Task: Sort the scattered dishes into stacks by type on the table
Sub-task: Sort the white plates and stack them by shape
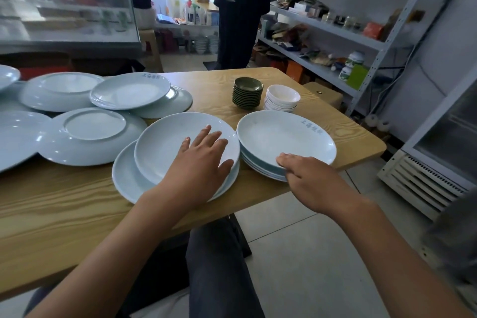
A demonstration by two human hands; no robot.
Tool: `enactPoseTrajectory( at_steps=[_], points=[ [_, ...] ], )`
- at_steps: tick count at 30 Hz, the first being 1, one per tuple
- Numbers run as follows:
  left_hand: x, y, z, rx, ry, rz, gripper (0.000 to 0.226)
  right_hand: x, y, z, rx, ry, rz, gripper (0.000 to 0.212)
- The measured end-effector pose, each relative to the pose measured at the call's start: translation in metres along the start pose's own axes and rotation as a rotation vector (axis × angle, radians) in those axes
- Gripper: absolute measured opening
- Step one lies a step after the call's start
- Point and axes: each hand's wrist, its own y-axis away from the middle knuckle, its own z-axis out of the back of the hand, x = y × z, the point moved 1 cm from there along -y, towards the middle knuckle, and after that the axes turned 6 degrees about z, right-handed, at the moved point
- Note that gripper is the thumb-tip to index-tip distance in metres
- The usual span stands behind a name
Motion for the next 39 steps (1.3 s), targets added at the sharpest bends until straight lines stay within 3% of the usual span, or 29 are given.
enactPoseTrajectory(
  at_steps=[9, 19, 24, 39],
  points=[
    [0.001, 0.004, 0.010, -0.050, 0.008, -0.013, 0.051, 0.013, -0.003, -0.005, 0.001, -0.058, -0.012, 0.043],
    [0.040, 0.025, 0.036, -0.193, -0.032, 0.047, 0.052, 0.086, -0.038, -0.009, -0.168, 0.123, 0.258, 0.053],
    [0.078, 0.044, 0.053, -0.254, -0.057, 0.127, 0.056, 0.135, -0.061, -0.025, -0.239, 0.139, 0.375, 0.055],
    [0.221, 0.107, 0.067, -0.304, -0.146, 0.471, 0.056, 0.274, -0.109, -0.080, -0.176, 0.015, 0.691, 0.054]
  ],
)
